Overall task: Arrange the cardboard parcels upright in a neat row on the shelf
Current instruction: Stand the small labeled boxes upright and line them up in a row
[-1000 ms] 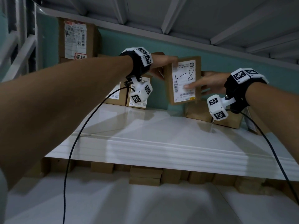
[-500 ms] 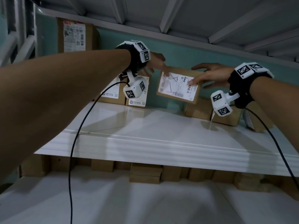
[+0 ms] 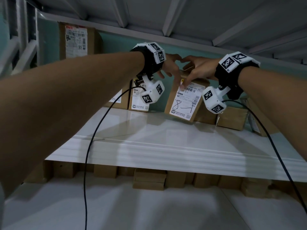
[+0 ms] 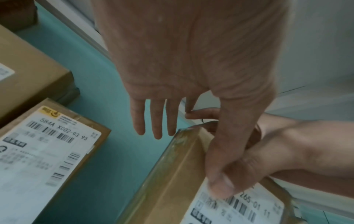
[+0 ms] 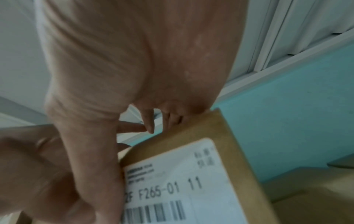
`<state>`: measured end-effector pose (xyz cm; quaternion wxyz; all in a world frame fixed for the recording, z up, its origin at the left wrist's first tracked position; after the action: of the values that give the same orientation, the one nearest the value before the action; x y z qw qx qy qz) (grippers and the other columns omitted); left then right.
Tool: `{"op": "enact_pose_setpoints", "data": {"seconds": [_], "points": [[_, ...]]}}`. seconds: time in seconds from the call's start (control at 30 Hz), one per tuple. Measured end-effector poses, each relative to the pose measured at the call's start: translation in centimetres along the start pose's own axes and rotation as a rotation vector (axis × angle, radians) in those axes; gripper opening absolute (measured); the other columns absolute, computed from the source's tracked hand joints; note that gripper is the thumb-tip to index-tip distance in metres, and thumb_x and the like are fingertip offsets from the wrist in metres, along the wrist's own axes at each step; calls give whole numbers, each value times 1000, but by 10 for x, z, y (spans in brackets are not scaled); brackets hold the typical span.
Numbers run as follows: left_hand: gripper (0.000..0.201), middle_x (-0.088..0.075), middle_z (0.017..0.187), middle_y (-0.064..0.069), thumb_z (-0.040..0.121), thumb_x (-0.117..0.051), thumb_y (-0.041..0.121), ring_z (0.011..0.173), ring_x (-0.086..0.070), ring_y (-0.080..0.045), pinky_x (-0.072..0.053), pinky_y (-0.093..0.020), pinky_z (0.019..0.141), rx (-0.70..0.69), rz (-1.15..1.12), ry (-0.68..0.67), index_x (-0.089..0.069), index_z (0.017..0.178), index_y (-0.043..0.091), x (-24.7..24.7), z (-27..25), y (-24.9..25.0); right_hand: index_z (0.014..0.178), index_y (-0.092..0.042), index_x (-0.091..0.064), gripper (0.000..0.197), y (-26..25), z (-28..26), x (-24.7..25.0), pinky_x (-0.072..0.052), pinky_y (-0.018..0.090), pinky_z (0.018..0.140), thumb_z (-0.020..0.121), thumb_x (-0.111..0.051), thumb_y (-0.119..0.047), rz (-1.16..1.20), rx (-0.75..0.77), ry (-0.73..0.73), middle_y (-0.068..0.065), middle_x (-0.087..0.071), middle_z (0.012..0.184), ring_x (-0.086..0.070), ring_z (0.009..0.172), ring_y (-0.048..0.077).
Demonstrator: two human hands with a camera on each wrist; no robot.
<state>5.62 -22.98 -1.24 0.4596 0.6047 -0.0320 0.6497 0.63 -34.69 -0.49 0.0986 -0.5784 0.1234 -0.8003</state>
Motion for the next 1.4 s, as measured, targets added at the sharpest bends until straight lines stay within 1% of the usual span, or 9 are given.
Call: {"op": "enact_pose_setpoints", "data": {"seconds": [0.2,0.3,0.47,0.6,0.73,0.83,1.03,1.3,1.4], "points": [[108,-46,144,-9,77,-75,7,128,-48,-24,-41,-40,106,33,-107,-54,-2,152,32,-8,2,-8,140,-20,-46,105,1,3,-10,-40,40,109,47,-86,-49,-61,53,-87,-3,-57,134,-54,123,18],[97,-53,136,-9,78,-73,8,123,-52,-26,-42,-43,105,44,-138,-57,-14,151,32,-10,3,-12,129,-20,-56,81,-1,3,-12,-45,42,104,56,-85,-43,-66,72,-128,-2,-65,121,-61,112,20],[72,-51,135,-6,79,-75,18,118,-54,-25,-49,-34,98,87,-104,-44,-39,142,21,-7,5,-20,144,-31,-39,82,9,10,-9,-26,41,116,73,-79,-35,-69,46,-99,-5,-36,152,-31,142,21],[69,-46,141,-9,82,-73,15,124,-50,-27,-50,-33,96,120,-121,7,-39,142,18,-6,8,-32,144,-37,-39,76,17,10,-10,-35,45,111,78,-77,-31,-18,33,-124,-5,-27,157,-31,141,24],[54,-51,133,-9,87,-68,22,121,-52,-27,-50,-35,99,99,-59,21,-48,137,19,-8,7,-40,140,-28,-49,66,21,14,-15,-45,28,100,80,-76,-21,-47,85,-94,-2,-44,148,-51,126,20],[50,-52,133,-5,88,-67,26,121,-52,-24,-48,-32,100,97,85,3,-51,135,19,-5,7,-44,138,-24,-52,61,17,18,-23,-29,19,98,81,-74,-23,-180,149,-49,-4,-53,140,-46,130,15],[51,-62,126,-4,90,-63,42,113,-59,-24,-44,-26,86,1,412,34,-56,133,16,6,6,-35,129,-26,-59,58,14,29,-25,-37,26,98,75,-79,-33,-254,185,10,-5,-59,132,-52,123,17],[47,-60,130,-10,93,-61,28,118,-58,-27,-45,-18,69,-3,414,-14,-53,135,8,0,27,-41,127,-26,-62,54,23,33,-20,-33,24,94,76,-78,-35,-259,199,33,-5,-60,130,-51,123,17],[47,-59,132,-7,94,-60,29,119,-57,-25,-44,-22,82,9,392,2,-51,137,10,-1,33,-43,123,-24,-64,48,26,34,-16,-31,23,90,78,-77,-31,-261,193,41,-4,-62,128,-52,121,17]]}}
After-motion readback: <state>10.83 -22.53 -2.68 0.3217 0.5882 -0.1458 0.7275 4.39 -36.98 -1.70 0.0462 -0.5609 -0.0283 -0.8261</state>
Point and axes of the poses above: each hand's wrist, its own z-axis towards the middle knuckle, its own x-axis out of the back of the hand, y = z × x, the point moved 4 cm from there along z, towards the middle knuckle
